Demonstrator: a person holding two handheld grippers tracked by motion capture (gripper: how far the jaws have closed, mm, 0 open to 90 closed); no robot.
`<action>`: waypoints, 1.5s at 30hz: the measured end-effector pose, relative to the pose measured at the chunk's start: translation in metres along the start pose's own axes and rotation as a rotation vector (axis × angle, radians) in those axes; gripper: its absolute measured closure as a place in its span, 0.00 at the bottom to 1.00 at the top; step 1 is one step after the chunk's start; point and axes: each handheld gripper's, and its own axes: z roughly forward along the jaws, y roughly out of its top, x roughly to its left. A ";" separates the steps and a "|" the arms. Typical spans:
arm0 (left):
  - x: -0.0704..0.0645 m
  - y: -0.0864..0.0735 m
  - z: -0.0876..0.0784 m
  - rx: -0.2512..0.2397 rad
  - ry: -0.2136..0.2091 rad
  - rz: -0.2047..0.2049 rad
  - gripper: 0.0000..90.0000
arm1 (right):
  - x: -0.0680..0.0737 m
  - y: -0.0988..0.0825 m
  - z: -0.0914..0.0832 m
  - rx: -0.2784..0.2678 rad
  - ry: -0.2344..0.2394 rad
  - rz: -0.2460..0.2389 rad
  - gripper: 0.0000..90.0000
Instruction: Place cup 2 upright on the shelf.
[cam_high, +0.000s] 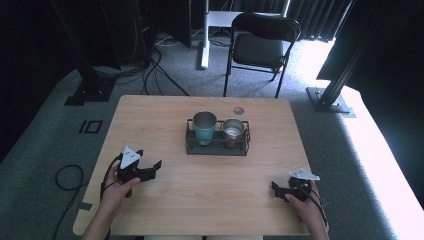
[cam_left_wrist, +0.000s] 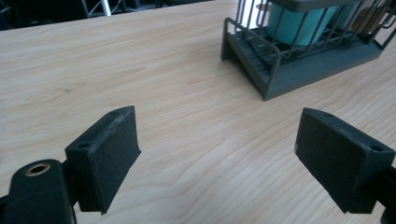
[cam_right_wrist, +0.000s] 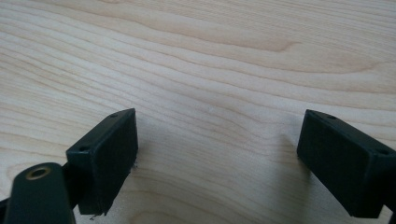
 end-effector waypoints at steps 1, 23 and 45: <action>0.001 -0.001 -0.002 -0.001 0.005 -0.003 0.16 | 0.000 0.000 0.000 0.001 0.000 -0.002 0.13; 0.019 -0.033 -0.028 0.091 0.113 -0.112 0.16 | 0.000 0.000 0.000 0.000 0.000 -0.002 0.13; 0.036 -0.057 -0.041 0.163 0.239 -0.197 0.16 | 0.000 0.000 0.000 0.000 0.000 -0.002 0.13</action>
